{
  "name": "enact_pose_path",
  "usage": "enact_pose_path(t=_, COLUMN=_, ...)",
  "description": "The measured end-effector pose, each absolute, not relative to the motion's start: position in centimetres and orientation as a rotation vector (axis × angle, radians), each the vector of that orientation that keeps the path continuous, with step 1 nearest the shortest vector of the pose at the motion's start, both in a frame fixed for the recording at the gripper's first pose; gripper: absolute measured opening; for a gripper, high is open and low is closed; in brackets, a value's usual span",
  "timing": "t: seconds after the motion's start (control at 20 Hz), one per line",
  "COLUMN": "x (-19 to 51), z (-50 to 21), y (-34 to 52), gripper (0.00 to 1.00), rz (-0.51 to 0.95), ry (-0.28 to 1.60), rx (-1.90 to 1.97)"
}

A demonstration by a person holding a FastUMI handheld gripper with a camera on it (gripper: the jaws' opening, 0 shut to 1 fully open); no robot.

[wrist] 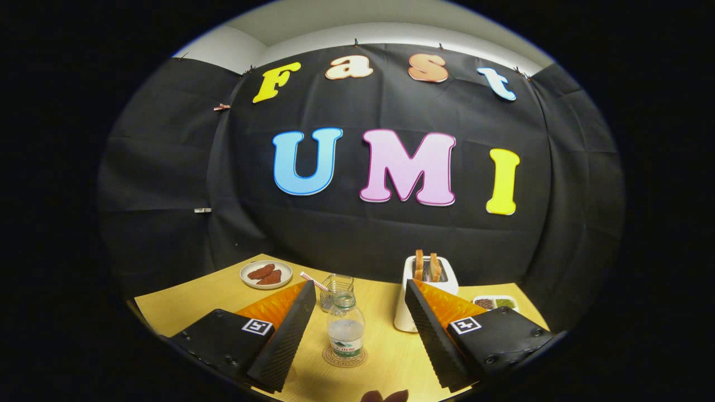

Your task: Take the bottle from table, then pour the juice into the cup, finally place the bottle on the coaster

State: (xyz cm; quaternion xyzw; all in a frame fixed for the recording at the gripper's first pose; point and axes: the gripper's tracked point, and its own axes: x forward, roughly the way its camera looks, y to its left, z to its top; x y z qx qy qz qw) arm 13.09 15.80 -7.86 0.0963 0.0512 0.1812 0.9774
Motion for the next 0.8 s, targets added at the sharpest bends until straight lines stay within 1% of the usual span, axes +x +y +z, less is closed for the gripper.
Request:
enact_pose_path(t=0.2, x=10.3, z=-3.6, y=12.8, gripper=0.98, rz=0.332, ry=0.081, rx=0.192)
enact_pose_path(t=0.4, x=7.7, z=-1.0, y=10.1, gripper=0.98, rz=0.296, ry=0.067, rx=0.179)
enact_pose_path(t=0.8, x=3.9, z=0.7, y=6.8, gripper=0.98, rz=0.244, ry=0.07, rx=0.159)
